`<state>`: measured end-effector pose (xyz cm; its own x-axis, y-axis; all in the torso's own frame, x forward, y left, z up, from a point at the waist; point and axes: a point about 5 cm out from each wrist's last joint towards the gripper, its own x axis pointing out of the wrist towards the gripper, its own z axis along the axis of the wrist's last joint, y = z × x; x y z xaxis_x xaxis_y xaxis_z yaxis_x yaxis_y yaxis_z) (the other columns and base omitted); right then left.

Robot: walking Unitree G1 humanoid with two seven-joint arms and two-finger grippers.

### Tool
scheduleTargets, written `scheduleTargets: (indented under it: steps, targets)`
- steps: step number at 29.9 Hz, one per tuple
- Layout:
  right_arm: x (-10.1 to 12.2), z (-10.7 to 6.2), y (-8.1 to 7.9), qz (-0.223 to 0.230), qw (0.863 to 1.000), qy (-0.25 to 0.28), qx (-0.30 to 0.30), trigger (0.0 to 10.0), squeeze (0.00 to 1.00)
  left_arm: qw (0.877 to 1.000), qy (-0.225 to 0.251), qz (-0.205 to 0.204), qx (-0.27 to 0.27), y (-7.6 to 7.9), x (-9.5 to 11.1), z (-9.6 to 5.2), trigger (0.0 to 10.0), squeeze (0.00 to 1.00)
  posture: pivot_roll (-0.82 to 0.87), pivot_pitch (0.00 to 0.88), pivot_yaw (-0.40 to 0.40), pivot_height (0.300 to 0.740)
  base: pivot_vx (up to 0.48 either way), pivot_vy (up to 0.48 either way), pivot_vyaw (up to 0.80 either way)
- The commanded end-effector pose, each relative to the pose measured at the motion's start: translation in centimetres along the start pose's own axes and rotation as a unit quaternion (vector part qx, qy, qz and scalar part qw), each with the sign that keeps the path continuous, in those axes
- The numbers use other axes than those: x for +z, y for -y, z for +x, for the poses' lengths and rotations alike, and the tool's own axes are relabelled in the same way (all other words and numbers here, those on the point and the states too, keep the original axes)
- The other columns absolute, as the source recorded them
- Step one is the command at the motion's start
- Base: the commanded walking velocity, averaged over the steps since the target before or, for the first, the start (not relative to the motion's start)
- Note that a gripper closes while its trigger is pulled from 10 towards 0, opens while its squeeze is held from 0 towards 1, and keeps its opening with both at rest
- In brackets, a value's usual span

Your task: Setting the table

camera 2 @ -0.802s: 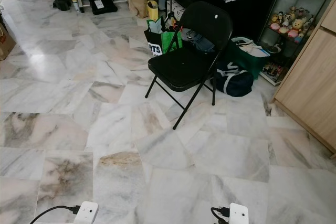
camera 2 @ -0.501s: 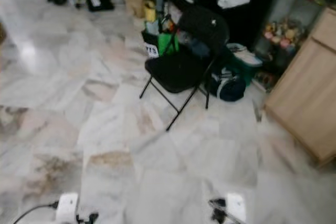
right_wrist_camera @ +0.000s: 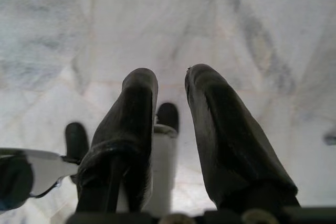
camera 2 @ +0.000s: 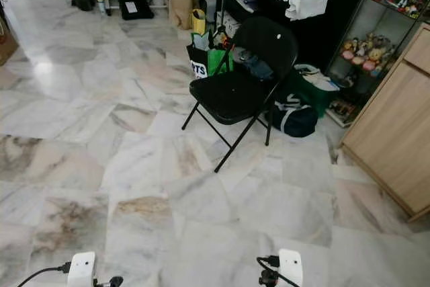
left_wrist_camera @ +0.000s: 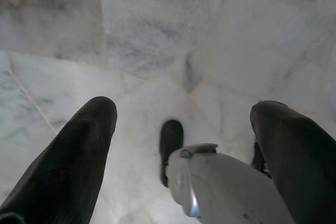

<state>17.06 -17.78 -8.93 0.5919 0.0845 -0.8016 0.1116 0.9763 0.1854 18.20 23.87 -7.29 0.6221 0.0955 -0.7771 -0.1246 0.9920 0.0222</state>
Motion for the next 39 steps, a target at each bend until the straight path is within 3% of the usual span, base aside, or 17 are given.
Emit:
scheduleTargets:
  steps: [1, 12, 21, 24, 39]
  targets:
    - [-0.4, -0.2, 0.3, 0.008, 1.000, 0.000, -0.007, 10.0, 0.00, 1.000, 0.003, 0.017, -0.006, 0.1, 0.3, 0.1, 10.0, 0.00, 0.19, 0.001, -0.051, 0.740, 0.000, 0.000, 0.00]
    - [-1.8, -0.3, -0.5, 0.026, 1.000, -0.008, -0.003, 10.0, 0.00, 0.999, 0.011, 0.034, -0.012, -0.1, 1.2, 0.2, 10.0, 0.00, 0.17, 0.000, -0.037, 0.740, 0.000, 0.000, 0.00]
    - [-1.1, 0.1, -1.5, 0.046, 0.999, 0.008, -0.004, 10.0, 0.00, 0.999, 0.005, 0.038, -0.016, 0.3, 0.9, 0.2, 10.0, 0.00, 0.14, 0.000, -0.012, 0.740, 0.000, 0.000, 0.00]
    - [-1.5, -0.2, -0.7, 0.050, 0.999, 0.007, -0.010, 10.0, 0.00, 0.999, 0.005, 0.041, -0.017, 0.6, 1.0, 0.3, 10.0, 0.00, 0.12, 0.000, -0.013, 0.740, 0.000, 0.000, 0.00]
    - [-1.0, -0.1, -0.6, 0.024, 1.000, 0.003, -0.005, 10.0, 0.00, 0.999, 0.013, 0.026, -0.015, 1.4, 1.7, 0.6, 10.0, 0.00, 0.05, 0.000, -0.034, 0.740, 0.000, 0.000, 0.00]
